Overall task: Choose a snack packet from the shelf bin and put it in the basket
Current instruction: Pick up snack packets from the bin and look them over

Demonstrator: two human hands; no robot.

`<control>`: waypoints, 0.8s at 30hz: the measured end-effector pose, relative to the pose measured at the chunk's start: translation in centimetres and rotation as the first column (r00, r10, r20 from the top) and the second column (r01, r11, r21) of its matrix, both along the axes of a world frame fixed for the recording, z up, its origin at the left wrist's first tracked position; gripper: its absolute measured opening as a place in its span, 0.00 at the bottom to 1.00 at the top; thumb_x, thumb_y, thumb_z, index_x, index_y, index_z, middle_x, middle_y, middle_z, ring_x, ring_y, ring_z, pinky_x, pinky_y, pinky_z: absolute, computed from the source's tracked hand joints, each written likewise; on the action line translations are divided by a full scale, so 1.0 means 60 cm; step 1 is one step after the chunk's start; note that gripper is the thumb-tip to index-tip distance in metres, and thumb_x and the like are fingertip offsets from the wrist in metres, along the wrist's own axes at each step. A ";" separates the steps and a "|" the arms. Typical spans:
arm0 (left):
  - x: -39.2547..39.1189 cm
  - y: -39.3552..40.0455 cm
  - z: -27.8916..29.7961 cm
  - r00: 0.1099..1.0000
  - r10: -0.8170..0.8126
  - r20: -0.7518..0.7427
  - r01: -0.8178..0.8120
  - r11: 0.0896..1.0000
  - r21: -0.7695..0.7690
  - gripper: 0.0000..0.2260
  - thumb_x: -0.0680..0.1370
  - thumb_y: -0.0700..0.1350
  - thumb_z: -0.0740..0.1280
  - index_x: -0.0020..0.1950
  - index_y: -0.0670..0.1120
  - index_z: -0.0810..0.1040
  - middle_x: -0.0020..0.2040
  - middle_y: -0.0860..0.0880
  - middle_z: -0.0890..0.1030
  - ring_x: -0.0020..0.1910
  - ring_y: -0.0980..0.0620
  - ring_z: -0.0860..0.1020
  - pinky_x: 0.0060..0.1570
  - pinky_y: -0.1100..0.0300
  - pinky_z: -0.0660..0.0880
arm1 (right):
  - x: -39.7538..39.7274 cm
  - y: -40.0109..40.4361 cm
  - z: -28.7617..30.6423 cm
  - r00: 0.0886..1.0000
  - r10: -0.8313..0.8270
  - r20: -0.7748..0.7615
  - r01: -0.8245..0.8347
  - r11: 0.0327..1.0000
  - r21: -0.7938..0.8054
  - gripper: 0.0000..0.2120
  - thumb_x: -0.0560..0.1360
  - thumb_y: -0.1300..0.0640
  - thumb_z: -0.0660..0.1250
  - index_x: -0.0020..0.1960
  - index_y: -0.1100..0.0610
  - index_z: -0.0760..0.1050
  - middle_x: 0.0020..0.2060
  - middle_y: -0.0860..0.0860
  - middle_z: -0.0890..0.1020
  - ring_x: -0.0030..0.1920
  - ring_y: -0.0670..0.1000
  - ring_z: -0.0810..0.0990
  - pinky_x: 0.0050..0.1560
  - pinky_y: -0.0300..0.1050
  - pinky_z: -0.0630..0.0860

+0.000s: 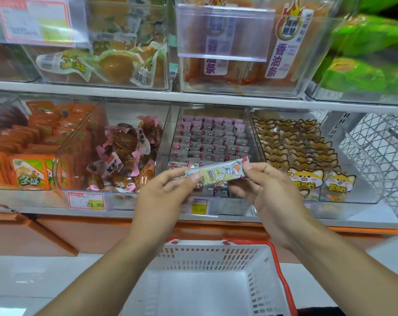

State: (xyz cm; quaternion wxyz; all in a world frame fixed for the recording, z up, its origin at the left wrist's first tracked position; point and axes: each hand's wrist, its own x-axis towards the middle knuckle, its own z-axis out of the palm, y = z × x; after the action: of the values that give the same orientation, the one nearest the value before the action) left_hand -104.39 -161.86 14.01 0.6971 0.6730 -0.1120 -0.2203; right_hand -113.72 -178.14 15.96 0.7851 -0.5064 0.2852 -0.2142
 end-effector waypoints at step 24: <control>0.003 -0.008 0.000 0.970 -0.100 -0.224 0.057 0.980 -0.191 0.26 0.63 0.55 0.78 0.55 0.44 0.77 0.47 0.45 0.87 0.47 0.51 0.86 0.44 0.62 0.82 | -0.031 -0.041 -0.023 0.954 0.234 -0.188 -0.298 0.675 -0.675 0.18 0.68 0.48 0.76 0.57 0.41 0.81 0.53 0.45 0.86 0.53 0.50 0.85 0.52 0.55 0.83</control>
State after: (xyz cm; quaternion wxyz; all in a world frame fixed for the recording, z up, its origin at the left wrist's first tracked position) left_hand -104.21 -162.31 14.03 0.7548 0.5709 -0.0763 -0.3138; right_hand -115.58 -180.58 14.59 0.5461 -0.8088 0.1402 -0.1671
